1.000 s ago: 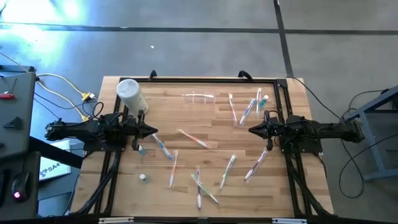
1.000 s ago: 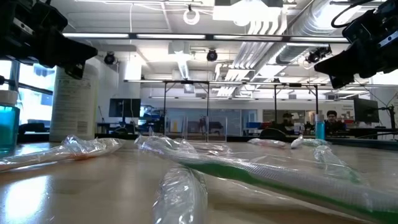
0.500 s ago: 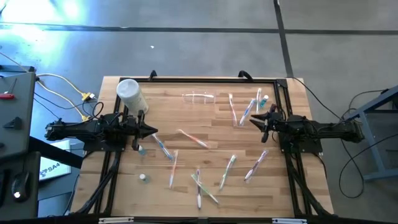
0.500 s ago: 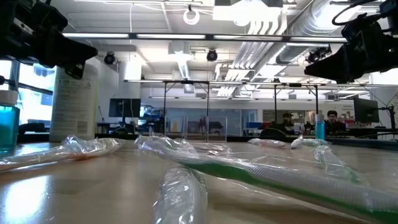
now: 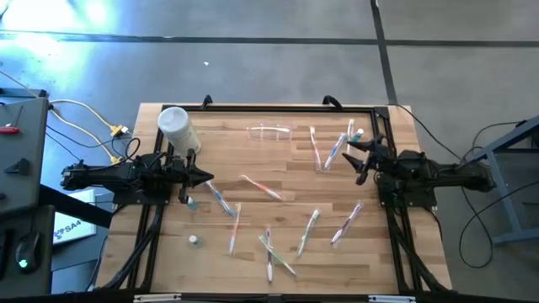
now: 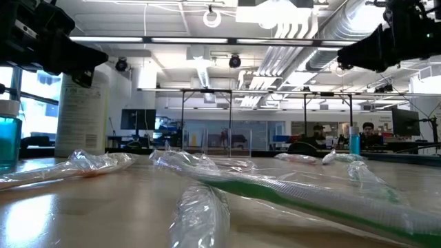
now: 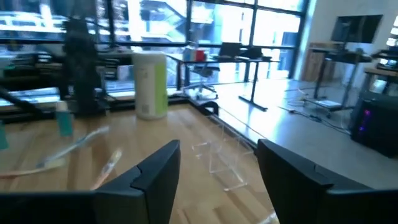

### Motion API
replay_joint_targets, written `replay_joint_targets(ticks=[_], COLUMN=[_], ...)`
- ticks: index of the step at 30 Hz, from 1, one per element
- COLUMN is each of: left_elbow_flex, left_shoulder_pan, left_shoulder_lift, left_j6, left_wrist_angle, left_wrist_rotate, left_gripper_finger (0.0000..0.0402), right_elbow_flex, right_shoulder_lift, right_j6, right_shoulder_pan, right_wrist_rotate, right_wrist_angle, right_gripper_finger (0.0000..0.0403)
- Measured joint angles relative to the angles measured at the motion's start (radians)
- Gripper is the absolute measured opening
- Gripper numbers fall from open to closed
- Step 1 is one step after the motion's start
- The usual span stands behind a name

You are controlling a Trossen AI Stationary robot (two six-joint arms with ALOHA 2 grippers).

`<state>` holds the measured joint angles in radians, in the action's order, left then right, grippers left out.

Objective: Pick & Place toothbrushing station
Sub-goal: Put the top right mouthwash into the transparent organizer

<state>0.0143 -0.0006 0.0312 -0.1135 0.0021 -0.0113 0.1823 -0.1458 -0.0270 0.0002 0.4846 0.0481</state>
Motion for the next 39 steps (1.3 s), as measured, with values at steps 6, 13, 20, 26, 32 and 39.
replay_joint_targets(ticks=[6, 13, 20, 26, 32, 39], left_elbow_flex=[0.0, 0.0, 0.0, 0.0, 0.0, 0.0], left_shoulder_pan=[0.0, 0.0, 0.0, 0.0, 0.0, 0.0], left_shoulder_lift=[0.0, 0.0, 0.0, 0.0, 0.0, 0.0], left_j6=[0.0, 0.0, -0.038, -0.053, -0.052, -0.051], left_wrist_angle=[0.0, 0.0, 0.0, 0.0, 0.0, 0.0], left_wrist_rotate=[0.0, 0.002, 0.003, 0.004, 0.006, 0.005], left_gripper_finger=[0.0008, 0.0008, 0.0008, 0.0008, 0.0008, 0.0008], right_elbow_flex=[0.082, 0.235, 0.451, 0.583, 0.605, 0.605], right_shoulder_lift=[-0.088, -0.252, -0.416, -0.543, -0.612, -0.723], right_j6=[0.03, 0.132, 0.399, 0.673, 0.72, 0.879], right_shoulder_pan=[0.0, 0.0, -0.021, -0.122, -0.269, -0.431], right_wrist_rotate=[0.118, 0.325, 0.451, 0.374, 0.184, 0.108], right_wrist_angle=[0.006, 0.124, 0.42, 0.694, 0.762, 0.854], right_gripper_finger=[0.0207, 0.0209, 0.0209, 0.0208, 0.0208, 0.0208])
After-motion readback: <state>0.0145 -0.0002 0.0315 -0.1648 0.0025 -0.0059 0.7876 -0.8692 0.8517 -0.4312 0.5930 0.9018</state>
